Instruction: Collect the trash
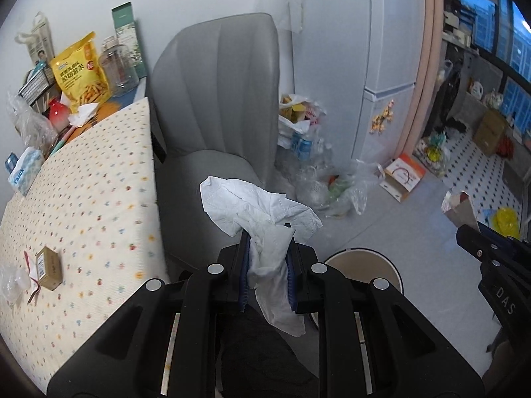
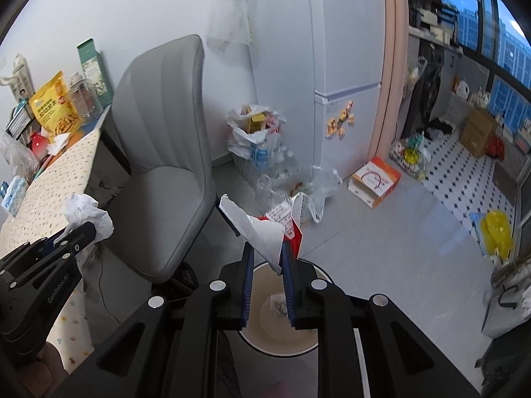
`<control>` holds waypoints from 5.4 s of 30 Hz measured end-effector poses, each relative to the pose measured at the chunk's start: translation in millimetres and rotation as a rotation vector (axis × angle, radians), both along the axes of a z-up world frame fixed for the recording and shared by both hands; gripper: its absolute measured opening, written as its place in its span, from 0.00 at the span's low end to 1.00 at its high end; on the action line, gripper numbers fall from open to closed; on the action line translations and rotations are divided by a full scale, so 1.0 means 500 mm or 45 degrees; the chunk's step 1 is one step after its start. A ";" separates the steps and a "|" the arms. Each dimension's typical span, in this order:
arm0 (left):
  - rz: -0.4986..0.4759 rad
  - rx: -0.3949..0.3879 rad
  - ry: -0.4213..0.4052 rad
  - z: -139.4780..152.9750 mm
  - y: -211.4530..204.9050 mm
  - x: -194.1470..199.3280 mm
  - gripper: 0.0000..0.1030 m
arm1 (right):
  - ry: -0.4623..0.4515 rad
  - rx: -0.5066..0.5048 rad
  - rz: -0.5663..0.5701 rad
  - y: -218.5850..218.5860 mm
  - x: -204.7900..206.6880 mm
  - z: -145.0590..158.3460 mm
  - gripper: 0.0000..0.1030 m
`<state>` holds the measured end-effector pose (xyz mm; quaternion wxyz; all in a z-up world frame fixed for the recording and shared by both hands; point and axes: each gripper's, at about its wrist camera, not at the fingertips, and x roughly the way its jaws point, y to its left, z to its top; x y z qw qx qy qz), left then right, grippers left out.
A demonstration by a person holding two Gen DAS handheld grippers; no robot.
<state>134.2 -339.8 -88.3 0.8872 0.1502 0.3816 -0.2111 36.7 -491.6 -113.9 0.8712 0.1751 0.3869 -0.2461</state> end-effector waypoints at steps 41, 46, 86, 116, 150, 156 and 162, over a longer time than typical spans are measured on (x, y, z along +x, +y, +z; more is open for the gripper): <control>-0.360 0.065 0.237 -0.119 -0.280 -0.123 0.50 | 0.019 0.056 -0.368 -0.225 -0.225 -0.076 0.69; -0.356 0.027 0.258 -0.113 -0.279 -0.120 0.64 | 0.007 0.059 -0.370 -0.231 -0.224 -0.076 0.69; 0.149 -0.162 0.003 0.066 0.145 0.007 0.94 | -0.123 -0.062 0.007 0.054 -0.036 0.079 0.92; 0.645 -0.217 -0.111 0.110 0.645 0.018 0.94 | -0.166 -0.147 0.530 0.514 0.120 0.167 0.92; 0.817 -0.118 0.002 0.022 0.888 0.039 0.80 | -0.079 -0.168 0.820 0.774 0.205 0.111 0.92; 0.758 -0.053 0.011 0.011 0.859 0.068 0.78 | -0.055 -0.153 0.807 0.767 0.228 0.098 0.92; 0.695 0.055 0.034 -0.004 0.818 0.100 0.78 | -0.045 -0.141 0.779 0.751 0.250 0.095 0.92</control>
